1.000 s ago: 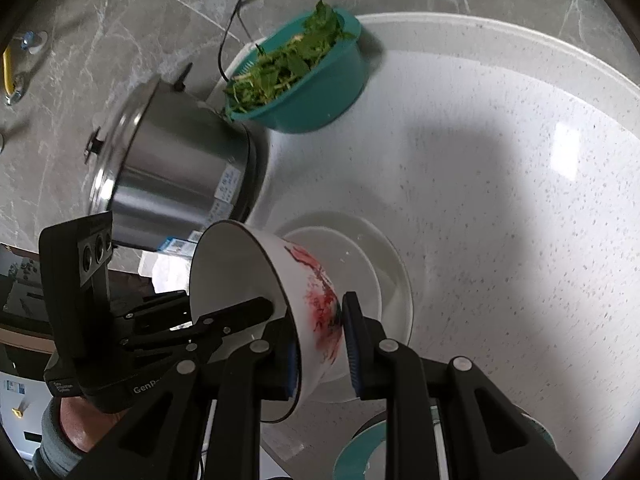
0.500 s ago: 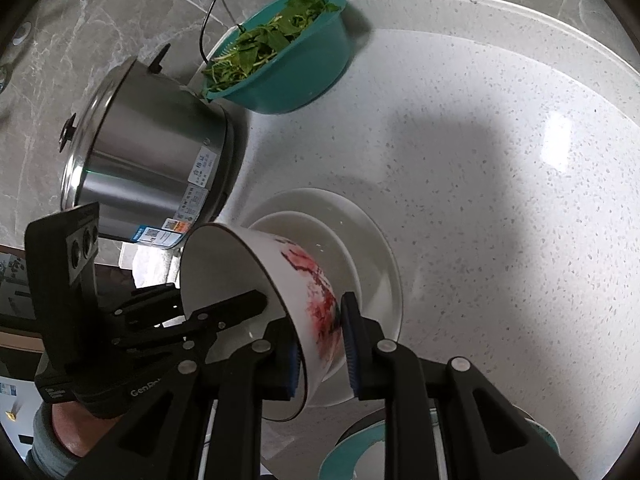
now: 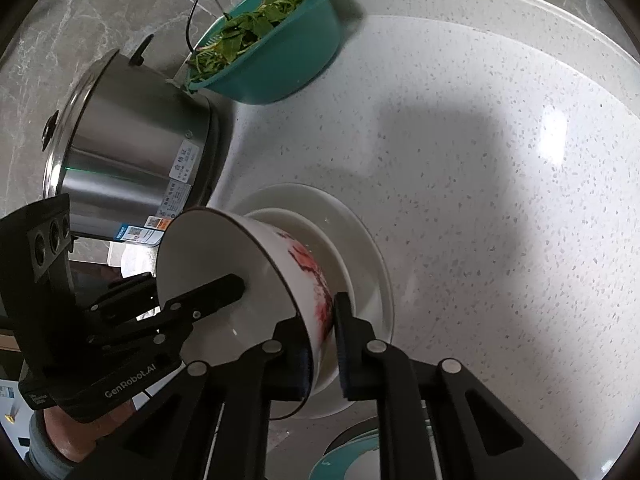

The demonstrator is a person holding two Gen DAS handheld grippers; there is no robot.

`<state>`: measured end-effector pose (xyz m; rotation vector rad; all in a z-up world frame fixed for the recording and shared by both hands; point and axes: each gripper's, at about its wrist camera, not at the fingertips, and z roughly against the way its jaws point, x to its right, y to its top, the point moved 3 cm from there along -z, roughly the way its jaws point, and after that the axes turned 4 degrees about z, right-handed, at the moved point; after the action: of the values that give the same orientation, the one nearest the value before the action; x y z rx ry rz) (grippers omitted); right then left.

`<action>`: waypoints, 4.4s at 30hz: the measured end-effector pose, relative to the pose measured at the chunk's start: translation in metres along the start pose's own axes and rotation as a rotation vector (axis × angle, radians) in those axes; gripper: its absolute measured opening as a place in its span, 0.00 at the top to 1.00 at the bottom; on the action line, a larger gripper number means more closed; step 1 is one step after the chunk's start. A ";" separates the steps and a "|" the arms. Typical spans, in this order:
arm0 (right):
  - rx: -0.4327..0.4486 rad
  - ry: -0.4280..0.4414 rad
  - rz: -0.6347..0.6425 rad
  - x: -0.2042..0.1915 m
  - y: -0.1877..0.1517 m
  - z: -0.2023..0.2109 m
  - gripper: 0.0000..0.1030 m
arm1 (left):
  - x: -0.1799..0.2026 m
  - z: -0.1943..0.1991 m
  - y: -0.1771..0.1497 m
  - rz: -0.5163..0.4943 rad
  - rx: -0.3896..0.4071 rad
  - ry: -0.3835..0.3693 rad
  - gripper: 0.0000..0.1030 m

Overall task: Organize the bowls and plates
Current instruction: 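Lower the red-floral bowl into the white bowl with both grippers, then open both grippers and pull them off the red-floral bowl, then move both grippers to the rim of the deep white plate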

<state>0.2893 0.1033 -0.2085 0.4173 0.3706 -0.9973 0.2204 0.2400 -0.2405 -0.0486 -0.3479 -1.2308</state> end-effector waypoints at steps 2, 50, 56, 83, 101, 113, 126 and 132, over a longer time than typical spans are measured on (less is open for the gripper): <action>-0.006 -0.007 0.005 -0.001 0.001 -0.001 0.88 | -0.001 0.002 -0.002 -0.005 0.006 0.004 0.84; -0.075 -0.224 0.210 -0.038 0.003 -0.007 0.79 | -0.034 0.033 -0.019 0.146 0.127 -0.161 0.43; -0.058 -0.238 0.222 -0.038 0.001 0.000 0.78 | -0.035 0.028 -0.019 0.153 0.113 -0.172 0.43; 0.103 -0.182 0.105 0.034 -0.006 0.047 0.63 | -0.057 0.044 -0.032 0.136 0.197 -0.136 0.39; 0.014 -0.114 0.196 0.026 -0.014 0.016 0.68 | -0.058 0.014 -0.047 0.088 0.143 -0.081 0.39; -0.025 -0.078 0.183 0.026 -0.011 -0.003 0.68 | -0.054 -0.007 -0.050 0.057 0.104 -0.008 0.39; 0.053 -0.044 0.217 0.026 -0.011 -0.005 0.70 | -0.057 -0.028 -0.035 0.070 0.088 0.037 0.39; 0.034 -0.050 0.206 0.028 -0.010 -0.011 0.70 | -0.048 -0.041 -0.029 0.040 0.053 0.095 0.39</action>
<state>0.2928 0.0837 -0.2326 0.4509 0.2606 -0.8129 0.1896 0.2650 -0.2972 0.0483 -0.2955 -1.1790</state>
